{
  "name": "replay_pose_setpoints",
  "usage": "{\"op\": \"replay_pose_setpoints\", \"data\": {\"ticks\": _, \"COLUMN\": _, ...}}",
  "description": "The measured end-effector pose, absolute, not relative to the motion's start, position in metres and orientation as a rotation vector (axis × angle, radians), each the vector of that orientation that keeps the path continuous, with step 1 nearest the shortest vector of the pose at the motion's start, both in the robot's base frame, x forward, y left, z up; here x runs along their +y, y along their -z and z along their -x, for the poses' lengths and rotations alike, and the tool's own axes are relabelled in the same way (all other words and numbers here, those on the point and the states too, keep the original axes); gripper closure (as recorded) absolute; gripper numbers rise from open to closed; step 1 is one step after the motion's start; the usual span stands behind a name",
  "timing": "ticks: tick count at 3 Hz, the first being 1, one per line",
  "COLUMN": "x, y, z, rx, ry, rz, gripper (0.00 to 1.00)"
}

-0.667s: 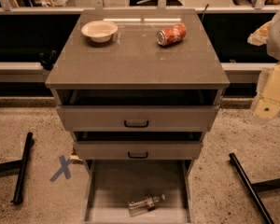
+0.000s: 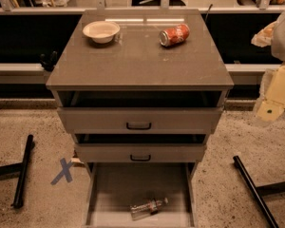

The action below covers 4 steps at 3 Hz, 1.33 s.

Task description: Pick water bottle from bottom drawer and place on counter

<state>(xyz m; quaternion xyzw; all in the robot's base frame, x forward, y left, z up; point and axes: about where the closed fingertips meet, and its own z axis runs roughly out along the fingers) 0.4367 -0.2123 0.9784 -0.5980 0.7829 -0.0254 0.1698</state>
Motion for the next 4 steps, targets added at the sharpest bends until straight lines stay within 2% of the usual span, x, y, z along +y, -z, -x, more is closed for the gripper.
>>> {"op": "replay_pose_setpoints", "data": {"ticks": 3, "x": -0.201, "y": -0.932, "z": -0.430, "rx": 2.123, "ry": 0.096, "rz": 1.816, "gripper": 0.00}}
{"op": "replay_pose_setpoints", "data": {"ticks": 4, "x": -0.189, "y": -0.895, "z": -0.432, "rx": 2.052, "ry": 0.002, "rz": 1.888, "gripper": 0.00}}
